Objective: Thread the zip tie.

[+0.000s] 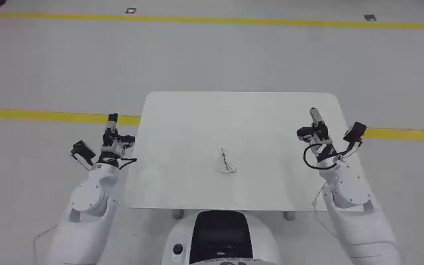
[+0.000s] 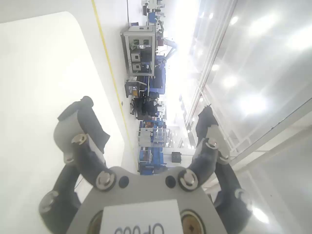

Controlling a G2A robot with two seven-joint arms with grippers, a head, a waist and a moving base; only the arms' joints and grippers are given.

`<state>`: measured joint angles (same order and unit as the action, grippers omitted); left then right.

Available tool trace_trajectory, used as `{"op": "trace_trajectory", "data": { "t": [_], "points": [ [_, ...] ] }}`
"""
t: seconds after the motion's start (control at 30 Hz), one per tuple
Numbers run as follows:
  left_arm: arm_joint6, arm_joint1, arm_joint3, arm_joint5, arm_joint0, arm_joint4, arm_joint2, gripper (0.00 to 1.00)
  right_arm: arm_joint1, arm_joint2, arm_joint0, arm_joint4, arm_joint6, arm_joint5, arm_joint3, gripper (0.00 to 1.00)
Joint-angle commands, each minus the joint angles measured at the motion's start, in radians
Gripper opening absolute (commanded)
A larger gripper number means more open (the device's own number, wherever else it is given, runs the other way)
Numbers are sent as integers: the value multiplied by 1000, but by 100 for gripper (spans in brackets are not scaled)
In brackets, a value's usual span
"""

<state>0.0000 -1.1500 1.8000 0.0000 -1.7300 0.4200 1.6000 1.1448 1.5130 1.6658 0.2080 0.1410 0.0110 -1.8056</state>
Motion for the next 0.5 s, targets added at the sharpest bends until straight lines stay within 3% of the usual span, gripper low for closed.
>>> {"op": "trace_trajectory", "data": {
  "t": [0.0, 0.1, 0.47],
  "points": [
    [0, 0, 0, 0, 0, 0, 0, 100, -1, -33, -21, -93, 37, -19, 0, 100],
    [0, 0, 0, 0, 0, 0, 0, 100, 5, -78, -38, -98, 33, 2, -4, 100],
    [0, 0, 0, 0, 0, 0, 0, 100, 6, -81, -43, -98, 36, 3, -8, 100]
  ]
}}
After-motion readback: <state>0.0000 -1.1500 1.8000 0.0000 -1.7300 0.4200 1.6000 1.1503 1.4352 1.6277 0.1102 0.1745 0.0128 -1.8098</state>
